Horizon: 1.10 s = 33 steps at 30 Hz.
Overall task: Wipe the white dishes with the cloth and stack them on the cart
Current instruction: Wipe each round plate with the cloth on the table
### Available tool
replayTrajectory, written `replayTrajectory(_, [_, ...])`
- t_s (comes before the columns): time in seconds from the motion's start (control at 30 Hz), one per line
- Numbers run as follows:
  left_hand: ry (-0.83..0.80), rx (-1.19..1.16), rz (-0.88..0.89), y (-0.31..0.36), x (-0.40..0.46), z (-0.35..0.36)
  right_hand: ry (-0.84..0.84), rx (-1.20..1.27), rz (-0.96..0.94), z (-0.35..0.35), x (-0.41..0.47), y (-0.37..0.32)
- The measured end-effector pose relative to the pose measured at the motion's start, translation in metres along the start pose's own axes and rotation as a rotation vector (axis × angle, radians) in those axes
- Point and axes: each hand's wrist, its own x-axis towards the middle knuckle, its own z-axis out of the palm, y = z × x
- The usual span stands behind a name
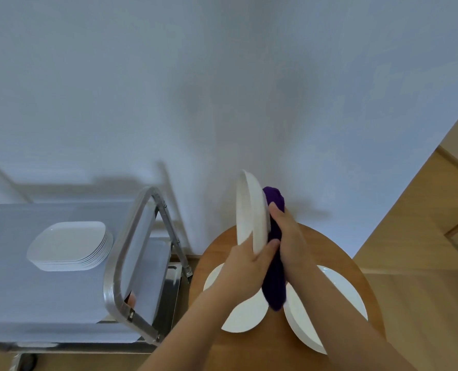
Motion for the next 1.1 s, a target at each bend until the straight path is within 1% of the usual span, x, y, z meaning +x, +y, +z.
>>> replayTrajectory(0.1, [-0.130, 0.336, 0.083, 0.002, -0.005, -0.008, -0.052, 0.049, 0.124, -0.007, 0.003, -0.008])
replayTrajectory(0.23, [-0.313, 0.790, 0.123, 0.001, 0.001, -0.017, -0.057, 0.171, 0.389, -0.017, 0.009, -0.014])
replayTrajectory(0.27, [-0.329, 0.896, 0.135, 0.001, 0.002, -0.018, -0.067, 0.183, 0.430, -0.020, 0.009, -0.015])
replayTrajectory(0.33, [-0.328, 1.085, 0.164, -0.003, 0.005, -0.023, -0.085, 0.193, 0.455, -0.026, 0.008, -0.014])
replayTrajectory(0.37, [-0.324, 1.156, 0.174, -0.007, 0.006, -0.027, -0.079, 0.199, 0.447, -0.028, 0.007, -0.013])
replayTrajectory(0.4, [-0.317, 1.178, 0.174, -0.011, 0.006, -0.031, -0.071, 0.206, 0.427, -0.029, 0.006, -0.011])
replayTrajectory(0.47, [-0.247, 1.041, 0.141, -0.021, 0.004, -0.042, -0.009, 0.222, 0.374, -0.033, 0.004, -0.008])
replayTrajectory(0.5, [-0.161, 0.936, 0.128, -0.024, 0.003, -0.049, 0.043, 0.219, 0.348, -0.037, 0.004, -0.005])
replayTrajectory(0.53, [-0.033, 0.842, 0.121, -0.026, 0.003, -0.056, 0.084, 0.214, 0.324, -0.040, 0.005, -0.002])
replayTrajectory(0.57, [0.129, 0.753, 0.103, -0.030, 0.005, -0.061, 0.116, 0.212, 0.307, -0.044, 0.005, 0.002])
replayTrajectory(0.6, [0.274, 0.631, 0.032, -0.034, 0.007, -0.066, 0.139, 0.209, 0.298, -0.046, 0.004, 0.005])
replayTrajectory(0.63, [0.367, 0.407, -0.096, -0.035, 0.011, -0.071, 0.154, 0.209, 0.295, -0.047, 0.002, 0.006])
replayTrajectory(0.67, [0.399, 0.077, -0.247, -0.035, 0.014, -0.076, 0.160, 0.208, 0.307, -0.048, 0.001, 0.007])
replayTrajectory(0.7, [0.367, -0.292, -0.363, -0.034, 0.015, -0.079, 0.162, 0.201, 0.334, -0.047, -0.001, 0.007])
replayTrajectory(0.73, [0.289, -0.616, -0.445, -0.035, 0.015, -0.082, 0.155, 0.196, 0.367, -0.044, -0.002, 0.005])
replayTrajectory(0.77, [0.219, -0.838, -0.487, -0.038, 0.012, -0.084, 0.151, 0.187, 0.397, -0.041, -0.004, 0.004])
replayTrajectory(0.8, [0.173, -0.966, -0.484, -0.040, 0.009, -0.085, 0.154, 0.170, 0.424, -0.038, -0.003, 0.001])
replayTrajectory(0.83, [0.152, -1.052, -0.456, -0.045, 0.008, -0.084, 0.173, 0.114, 0.431, -0.036, -0.002, -0.001])
replayTrajectory(0.9, [0.133, -1.165, -0.369, -0.055, 0.006, -0.079, 0.224, -0.137, 0.378, -0.038, 0.004, -0.002])
replayTrajectory(0.97, [0.129, -1.221, -0.291, -0.060, 0.006, -0.077, 0.342, -0.358, 0.209, -0.042, 0.007, -0.002])
replayTrajectory(1.03, [0.143, -1.233, -0.243, -0.063, 0.006, -0.075, 0.435, -0.413, -0.016, -0.044, 0.010, -0.004])
replayTrajectory(1.07, [0.150, -1.223, -0.220, -0.063, 0.006, -0.073, 0.432, -0.400, -0.092, -0.041, 0.011, -0.007])
replayTrajectory(1.1, [0.168, -1.201, -0.210, -0.062, 0.005, -0.070, 0.405, -0.362, -0.125, -0.036, 0.012, -0.008])
